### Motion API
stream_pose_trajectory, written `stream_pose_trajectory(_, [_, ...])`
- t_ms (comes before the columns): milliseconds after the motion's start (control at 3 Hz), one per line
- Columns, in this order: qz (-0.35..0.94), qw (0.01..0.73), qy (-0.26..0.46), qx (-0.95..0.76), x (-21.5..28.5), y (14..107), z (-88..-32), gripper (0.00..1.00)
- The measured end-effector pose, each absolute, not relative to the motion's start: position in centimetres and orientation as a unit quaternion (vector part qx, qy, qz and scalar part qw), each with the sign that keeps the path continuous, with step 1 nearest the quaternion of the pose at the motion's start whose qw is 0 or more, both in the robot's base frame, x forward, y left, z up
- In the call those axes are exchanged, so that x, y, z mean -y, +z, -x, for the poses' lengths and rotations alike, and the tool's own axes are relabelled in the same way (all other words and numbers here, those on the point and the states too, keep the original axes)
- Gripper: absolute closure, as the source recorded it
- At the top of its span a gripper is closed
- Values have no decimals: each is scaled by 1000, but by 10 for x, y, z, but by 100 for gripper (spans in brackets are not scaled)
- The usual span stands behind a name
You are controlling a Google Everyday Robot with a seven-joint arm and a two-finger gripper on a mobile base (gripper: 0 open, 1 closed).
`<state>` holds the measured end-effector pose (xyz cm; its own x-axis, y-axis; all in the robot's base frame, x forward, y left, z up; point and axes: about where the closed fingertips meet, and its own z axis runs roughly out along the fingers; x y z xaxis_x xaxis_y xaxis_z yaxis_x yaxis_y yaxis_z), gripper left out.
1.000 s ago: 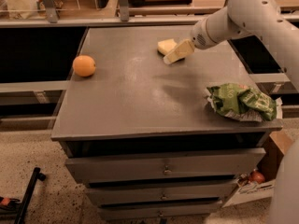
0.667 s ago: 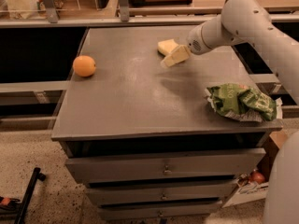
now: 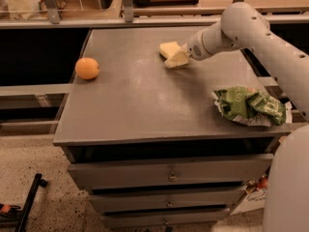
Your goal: Pick sponge
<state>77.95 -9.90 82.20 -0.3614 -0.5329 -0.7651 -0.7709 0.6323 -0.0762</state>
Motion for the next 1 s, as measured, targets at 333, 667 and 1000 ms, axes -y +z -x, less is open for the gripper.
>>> stream_pose_trajectory(333, [397, 398, 176, -808, 97, 823, -780, 64])
stream_pose_trajectory(667, [395, 406, 195, -800, 100, 843, -781, 87])
stream_pose_trajectory(1000, [395, 423, 195, -792, 114, 878, -779, 100])
